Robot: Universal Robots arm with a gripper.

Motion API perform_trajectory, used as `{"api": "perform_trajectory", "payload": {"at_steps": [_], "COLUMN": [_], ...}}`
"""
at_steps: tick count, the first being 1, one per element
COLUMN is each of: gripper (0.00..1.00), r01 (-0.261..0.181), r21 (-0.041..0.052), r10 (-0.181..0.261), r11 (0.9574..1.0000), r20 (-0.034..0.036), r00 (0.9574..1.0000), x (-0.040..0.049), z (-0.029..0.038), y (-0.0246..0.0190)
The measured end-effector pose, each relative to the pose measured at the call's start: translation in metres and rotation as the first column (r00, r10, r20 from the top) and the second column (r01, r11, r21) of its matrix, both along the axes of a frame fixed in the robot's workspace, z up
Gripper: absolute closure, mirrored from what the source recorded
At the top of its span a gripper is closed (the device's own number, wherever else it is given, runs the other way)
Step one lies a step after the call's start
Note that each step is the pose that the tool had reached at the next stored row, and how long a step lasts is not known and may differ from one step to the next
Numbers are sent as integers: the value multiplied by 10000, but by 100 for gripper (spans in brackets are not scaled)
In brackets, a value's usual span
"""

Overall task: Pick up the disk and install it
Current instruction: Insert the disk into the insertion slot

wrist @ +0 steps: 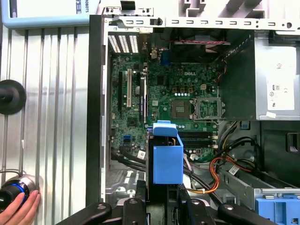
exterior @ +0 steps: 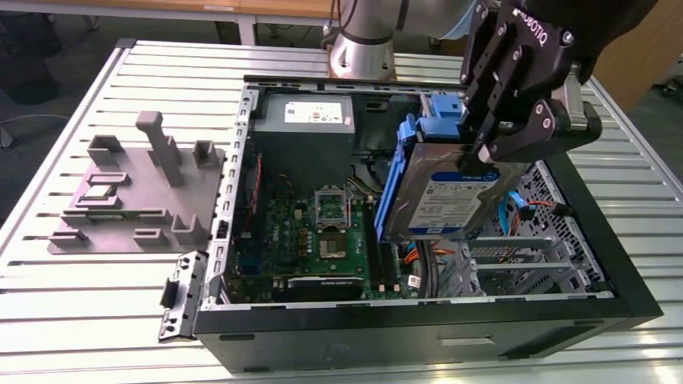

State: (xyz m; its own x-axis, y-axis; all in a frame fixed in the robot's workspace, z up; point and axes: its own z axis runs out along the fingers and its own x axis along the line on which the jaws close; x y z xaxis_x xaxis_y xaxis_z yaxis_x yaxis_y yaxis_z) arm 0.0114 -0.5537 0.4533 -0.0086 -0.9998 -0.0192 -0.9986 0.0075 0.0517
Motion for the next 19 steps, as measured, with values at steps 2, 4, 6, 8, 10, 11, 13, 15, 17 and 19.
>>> {"api": "perform_trajectory", "payload": {"at_steps": [2, 4, 6, 8, 10, 11, 13, 15, 17, 19], "gripper": [65, 65, 65, 65, 65, 65, 65, 65, 65, 65], "r01": [-1, -1, -1, 0, -1, -1, 10, 25, 35, 42], "r21": [2, 2, 0, 2, 2, 2, 0, 2, 1, 1], "r10": [1, 1, 1, 0, 1, 1, -10, -25, -35, -42], "r11": [10000, 10000, 10000, 10000, 10000, 10000, 10000, 10000, 10000, 10000], "r20": [0, 0, -1, -3, -6, -8, -9, -13, -17, -21], "r00": [10000, 10000, 10000, 10000, 10000, 10000, 10000, 10000, 10000, 10000], "x": [1, 1, 1, 1, 2, 5, 20, 51, 94, 139], "z": [0, 0, 7, 31, 55, 56, 57, 56, 56, 55], "y": [-6, -6, -7, -7, -7, -7, -8, -10, -11, -12]}}
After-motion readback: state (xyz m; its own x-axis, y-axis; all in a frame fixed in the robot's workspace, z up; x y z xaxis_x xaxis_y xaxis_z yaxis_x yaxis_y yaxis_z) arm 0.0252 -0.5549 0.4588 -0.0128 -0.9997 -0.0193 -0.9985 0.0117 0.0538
